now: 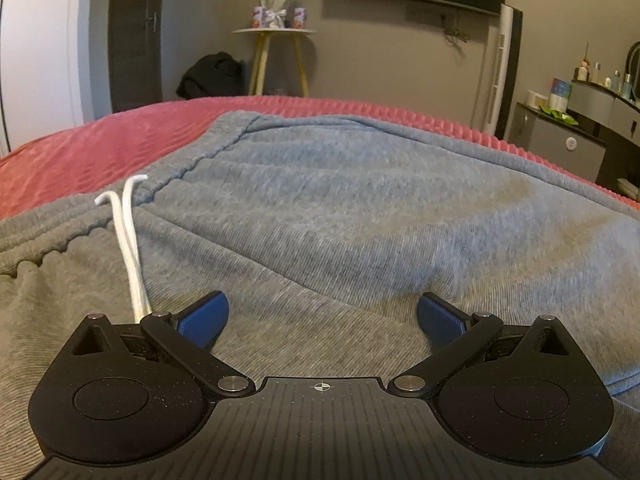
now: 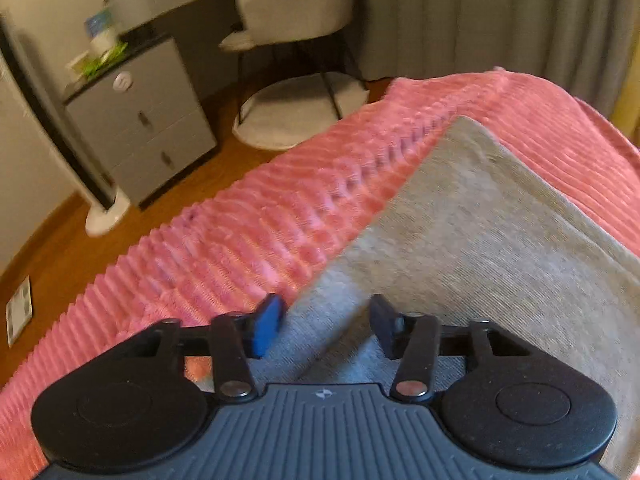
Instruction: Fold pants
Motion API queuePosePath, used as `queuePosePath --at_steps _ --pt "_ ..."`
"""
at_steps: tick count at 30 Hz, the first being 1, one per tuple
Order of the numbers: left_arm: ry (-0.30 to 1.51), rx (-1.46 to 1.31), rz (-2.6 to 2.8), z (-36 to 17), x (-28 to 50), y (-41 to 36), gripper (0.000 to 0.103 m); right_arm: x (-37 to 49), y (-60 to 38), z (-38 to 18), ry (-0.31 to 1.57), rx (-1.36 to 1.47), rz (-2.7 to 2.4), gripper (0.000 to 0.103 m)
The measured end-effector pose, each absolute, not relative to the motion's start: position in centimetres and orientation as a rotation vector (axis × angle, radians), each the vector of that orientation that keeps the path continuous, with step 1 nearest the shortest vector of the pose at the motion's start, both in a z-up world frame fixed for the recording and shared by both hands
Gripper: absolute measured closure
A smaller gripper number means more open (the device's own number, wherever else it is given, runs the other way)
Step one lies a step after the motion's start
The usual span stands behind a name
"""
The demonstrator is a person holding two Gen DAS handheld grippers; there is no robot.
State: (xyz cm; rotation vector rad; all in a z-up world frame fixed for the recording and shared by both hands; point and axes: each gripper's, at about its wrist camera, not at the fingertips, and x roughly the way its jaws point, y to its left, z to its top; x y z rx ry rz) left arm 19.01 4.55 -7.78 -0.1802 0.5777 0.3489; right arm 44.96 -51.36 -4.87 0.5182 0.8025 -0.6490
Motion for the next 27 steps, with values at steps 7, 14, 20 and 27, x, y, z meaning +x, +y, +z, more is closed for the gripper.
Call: queuePosePath --at_steps 7,14,20,27 --pt "0.572 -0.228 0.322 -7.5 18.7 5.4 0.000 38.0 -52.9 -2.2 0.662 0.671 -0.591 0.100" --pt "0.601 -0.212 0.194 -3.9 17.7 5.9 0.012 16.8 -50.8 1.0 0.429 0.766 -0.457 0.100" --pt "0.621 -0.420 0.014 1.0 19.5 7.8 0.011 3.1 -48.7 -4.6 0.537 0.609 -0.564 0.102" --pt "0.746 -0.435 -0.062 1.7 29.3 7.5 0.020 0.0 -54.4 -9.5 0.505 1.051 -0.455 0.075"
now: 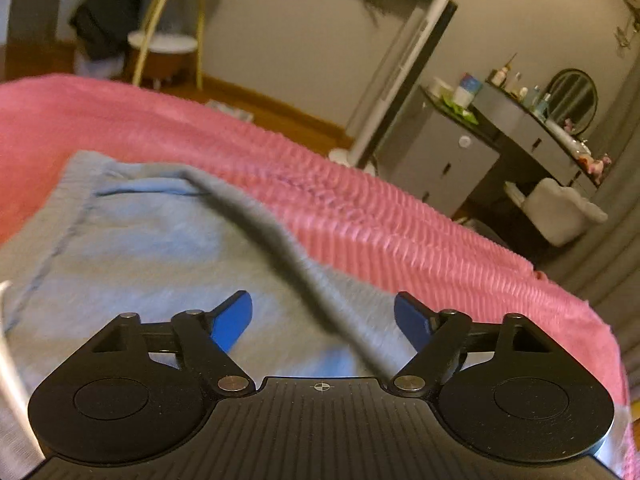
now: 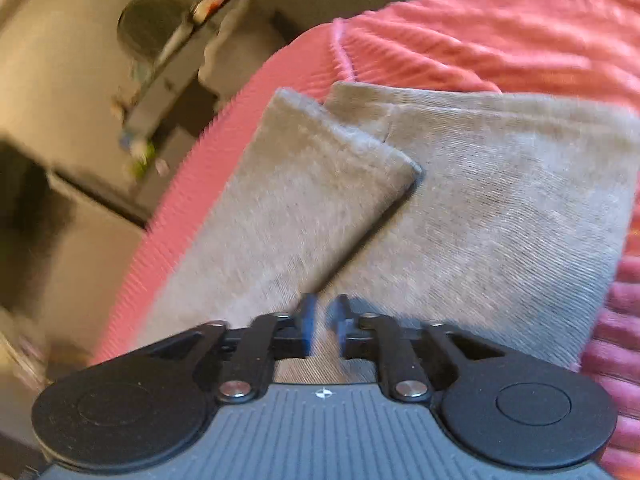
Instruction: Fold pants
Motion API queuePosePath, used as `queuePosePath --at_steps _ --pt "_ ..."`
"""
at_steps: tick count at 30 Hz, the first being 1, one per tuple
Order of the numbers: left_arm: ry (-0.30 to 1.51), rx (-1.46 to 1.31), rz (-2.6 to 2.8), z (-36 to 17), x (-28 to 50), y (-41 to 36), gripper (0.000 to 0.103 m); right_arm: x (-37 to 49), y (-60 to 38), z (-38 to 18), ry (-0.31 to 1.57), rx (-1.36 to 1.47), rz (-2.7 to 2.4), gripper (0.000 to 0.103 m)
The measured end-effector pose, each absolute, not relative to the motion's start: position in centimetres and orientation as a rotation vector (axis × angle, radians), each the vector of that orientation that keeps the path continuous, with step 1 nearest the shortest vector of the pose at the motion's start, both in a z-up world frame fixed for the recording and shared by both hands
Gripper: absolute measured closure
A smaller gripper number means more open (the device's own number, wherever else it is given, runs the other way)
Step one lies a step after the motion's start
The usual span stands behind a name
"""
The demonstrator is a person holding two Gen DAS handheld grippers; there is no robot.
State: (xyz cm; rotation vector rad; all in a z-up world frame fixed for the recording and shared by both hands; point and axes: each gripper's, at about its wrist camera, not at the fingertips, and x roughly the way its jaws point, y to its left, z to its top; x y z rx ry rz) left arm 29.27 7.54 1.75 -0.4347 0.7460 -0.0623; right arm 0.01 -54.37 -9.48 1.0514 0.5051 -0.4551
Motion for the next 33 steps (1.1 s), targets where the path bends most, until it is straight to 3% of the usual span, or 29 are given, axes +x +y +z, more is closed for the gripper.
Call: queuePosePath --at_steps 1,3,5,8,9,10,11,12,14,18,24,28,33 --pt "0.770 -0.443 -0.056 1.3 30.6 7.4 0.020 0.2 -55.0 -9.9 0.474 1.095 -0.449 0.062" --pt "0.798 -0.431 -0.038 0.3 32.5 7.0 0.018 1.1 -55.6 -10.4 0.465 1.164 -0.446 0.062" --pt "0.857 -0.404 0.013 -0.9 34.0 6.5 0.019 2.7 -56.0 -10.0 0.484 1.139 -0.426 0.052" --pt "0.933 -0.463 -0.041 -2.8 35.8 6.3 0.029 4.7 -56.2 -10.2 0.492 1.110 -0.439 0.050" --pt "0.954 -0.480 -0.024 -3.3 36.4 6.3 0.044 5.3 -56.4 -10.3 0.494 1.118 -0.448 0.052" --pt "0.963 -0.493 0.016 -3.6 36.7 6.3 0.060 5.9 -56.6 -10.4 0.485 1.127 -0.450 0.076" --pt "0.962 -0.510 0.041 -3.6 36.9 6.6 0.070 5.8 -56.5 -10.4 0.474 1.132 -0.436 0.091" --pt "0.965 -0.536 0.038 -3.5 37.0 6.9 0.097 6.2 -56.6 -10.3 0.479 1.142 -0.418 0.098" --pt "0.975 -0.589 0.035 -2.6 36.6 7.7 0.096 6.5 -56.2 -9.5 0.450 1.122 -0.414 0.098" --pt "0.833 -0.553 -0.051 3.7 32.0 9.2 0.097 6.3 -55.8 -5.9 0.440 1.038 -0.400 0.099" --pt "0.649 -0.598 -0.224 10.2 15.9 12.5 0.096 1.2 -57.7 1.8 0.258 1.005 -0.285 0.099" --pt "0.761 -0.633 -0.191 5.7 6.2 13.2 0.094 -4.1 -58.0 3.0 0.276 0.906 -0.293 0.099" --pt "1.015 -0.784 0.058 -6.0 3.1 15.8 0.091 -7.2 -58.0 -3.7 0.490 0.892 -0.421 0.098"
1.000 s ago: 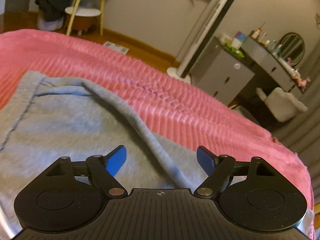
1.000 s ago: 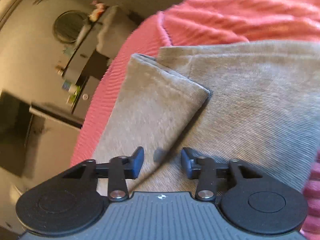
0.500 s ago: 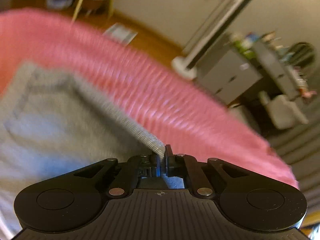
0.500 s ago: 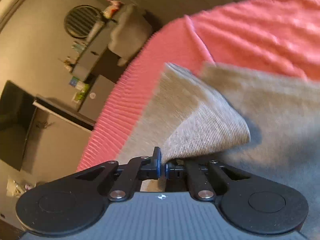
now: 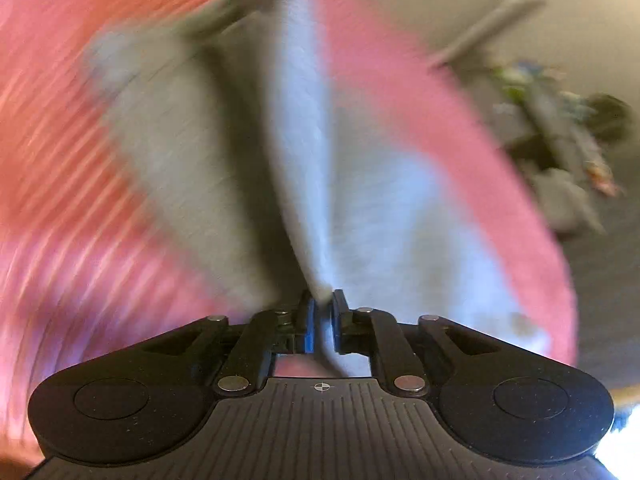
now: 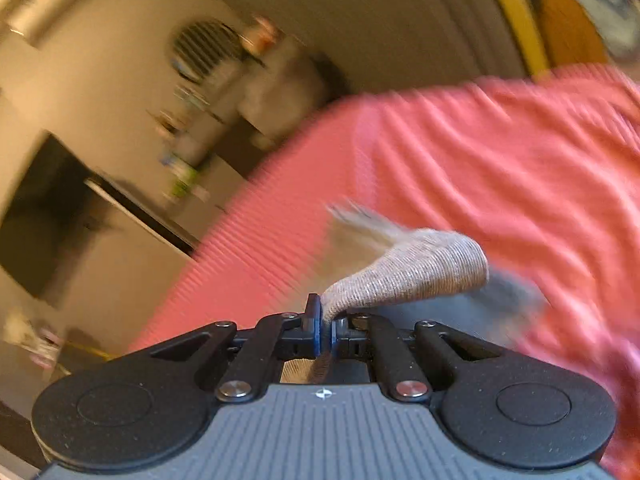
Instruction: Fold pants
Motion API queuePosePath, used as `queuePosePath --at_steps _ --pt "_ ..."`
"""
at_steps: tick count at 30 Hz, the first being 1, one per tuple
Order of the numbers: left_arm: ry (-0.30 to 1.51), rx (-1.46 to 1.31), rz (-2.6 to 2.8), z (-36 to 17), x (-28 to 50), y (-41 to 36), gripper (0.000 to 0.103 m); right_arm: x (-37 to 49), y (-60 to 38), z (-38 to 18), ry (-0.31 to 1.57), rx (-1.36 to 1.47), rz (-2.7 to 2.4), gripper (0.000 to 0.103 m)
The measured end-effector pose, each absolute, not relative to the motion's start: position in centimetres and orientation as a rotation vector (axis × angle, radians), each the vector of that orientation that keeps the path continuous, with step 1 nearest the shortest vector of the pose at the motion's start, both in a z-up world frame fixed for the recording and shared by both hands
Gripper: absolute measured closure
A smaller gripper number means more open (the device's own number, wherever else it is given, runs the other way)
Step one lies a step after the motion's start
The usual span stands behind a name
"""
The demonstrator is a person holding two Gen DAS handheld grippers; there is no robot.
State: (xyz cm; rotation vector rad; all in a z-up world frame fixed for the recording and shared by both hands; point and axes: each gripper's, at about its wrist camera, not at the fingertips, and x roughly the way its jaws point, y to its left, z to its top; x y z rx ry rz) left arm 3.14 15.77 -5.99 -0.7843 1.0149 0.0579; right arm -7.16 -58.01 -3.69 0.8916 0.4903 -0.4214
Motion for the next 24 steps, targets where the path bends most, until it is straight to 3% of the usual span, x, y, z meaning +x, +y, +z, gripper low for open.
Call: queuePosePath --at_steps 2,3,4,6,7,9,10,11,12,14,16,18,20,23,24 --pt "1.008 -0.873 0.136 -7.6 2.9 17.9 0.084 -7.0 -58.2 -7.3 0.610 0.920 -0.480 0.097" --pt "0.979 -0.946 0.174 -7.6 2.8 19.0 0.070 -7.1 -58.3 -8.4 0.627 0.948 -0.490 0.094" --pt "0.931 -0.979 0.182 -7.2 2.8 19.9 0.044 -7.4 -58.4 -9.3 0.613 0.983 -0.492 0.094" --pt "0.868 -0.954 0.233 -6.6 3.3 21.0 0.026 -7.8 -58.5 -9.4 0.566 1.017 -0.469 0.083" --pt "0.861 -0.928 0.260 -6.5 3.9 21.0 0.031 -7.8 -58.6 -9.3 0.556 1.024 -0.454 0.073" --pt "0.887 -0.908 0.291 -6.7 5.1 21.2 0.040 -7.4 -58.7 -9.3 0.548 1.029 -0.426 0.070" --pt "0.895 -0.887 0.294 -6.6 5.8 21.0 0.051 -6.8 -58.4 -9.3 0.547 1.024 -0.427 0.071" --pt "0.910 -0.850 0.301 -6.5 6.5 20.6 0.066 -6.3 -58.2 -9.2 0.549 1.014 -0.435 0.077" --pt "0.920 -0.797 0.308 -6.0 7.2 19.9 0.086 -5.7 -58.2 -8.9 0.558 0.996 -0.449 0.099" --pt "0.873 -0.752 0.288 -4.7 7.2 19.2 0.086 -4.9 -58.0 -7.6 0.577 0.936 -0.465 0.098" --pt "0.824 -0.710 0.279 -3.7 6.2 18.4 0.086 -6.0 -57.3 -5.4 0.468 0.855 -0.412 0.098" --pt "0.830 -0.632 0.302 -3.5 5.7 17.7 0.086 -7.4 -57.0 -3.7 0.322 0.797 -0.355 0.098" --pt "0.885 -0.574 0.340 -3.9 5.4 17.4 0.082 -8.0 -56.7 -3.4 0.309 0.690 -0.405 0.098" --pt "0.929 -0.504 0.441 -3.7 4.4 16.4 0.065 -6.9 -57.9 -6.6 0.543 0.617 -0.574 0.092" --pt "0.929 -0.468 0.496 -2.8 3.8 15.9 0.054 -7.2 -58.5 -7.5 0.603 0.642 -0.643 0.091"
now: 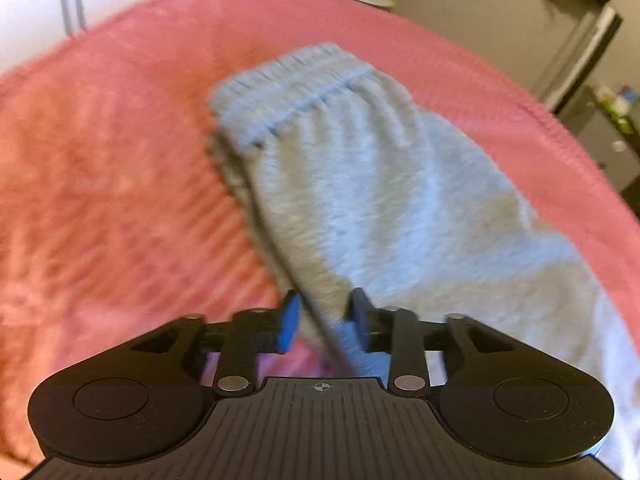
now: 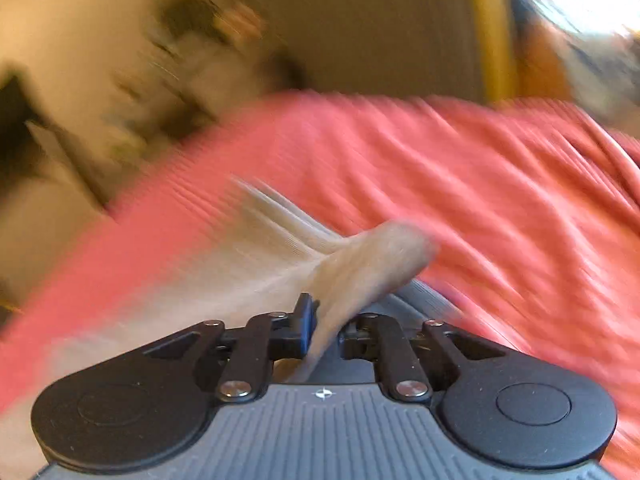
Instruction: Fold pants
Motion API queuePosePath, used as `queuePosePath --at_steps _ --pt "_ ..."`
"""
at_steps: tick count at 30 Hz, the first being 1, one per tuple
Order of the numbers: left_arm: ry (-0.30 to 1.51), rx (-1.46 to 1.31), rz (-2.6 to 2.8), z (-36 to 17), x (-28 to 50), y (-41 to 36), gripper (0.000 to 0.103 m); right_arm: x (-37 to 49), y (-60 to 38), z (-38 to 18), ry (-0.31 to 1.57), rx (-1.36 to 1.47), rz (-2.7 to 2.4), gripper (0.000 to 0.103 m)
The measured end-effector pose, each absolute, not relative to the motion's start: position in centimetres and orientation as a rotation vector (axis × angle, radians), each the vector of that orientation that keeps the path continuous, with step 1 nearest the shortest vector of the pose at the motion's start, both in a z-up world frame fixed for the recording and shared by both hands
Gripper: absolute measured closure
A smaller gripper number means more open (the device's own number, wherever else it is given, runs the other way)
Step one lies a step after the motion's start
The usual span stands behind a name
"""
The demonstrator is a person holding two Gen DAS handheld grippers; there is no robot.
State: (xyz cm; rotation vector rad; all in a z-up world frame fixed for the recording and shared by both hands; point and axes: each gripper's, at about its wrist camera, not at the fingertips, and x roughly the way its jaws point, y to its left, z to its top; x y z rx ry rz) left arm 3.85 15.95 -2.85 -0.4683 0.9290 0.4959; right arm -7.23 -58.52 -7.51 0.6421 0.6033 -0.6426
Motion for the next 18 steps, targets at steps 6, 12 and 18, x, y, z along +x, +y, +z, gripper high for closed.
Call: queuePosePath --at_steps 6,12,18 --pt "0.723 -0.196 0.599 1.8 1.4 10.3 0.046 -10.9 -55.9 -4.8 0.444 0.503 -0.983 0.060" --pt "0.693 -0.045 0.187 -0.4 5.4 -0.8 0.036 -3.2 -44.7 -2.6 0.410 0.367 -0.364 0.062" --pt "0.757 0.147 0.088 -4.9 11.2 -8.5 0.034 7.3 -33.7 -7.6 0.614 0.086 0.040 0.082"
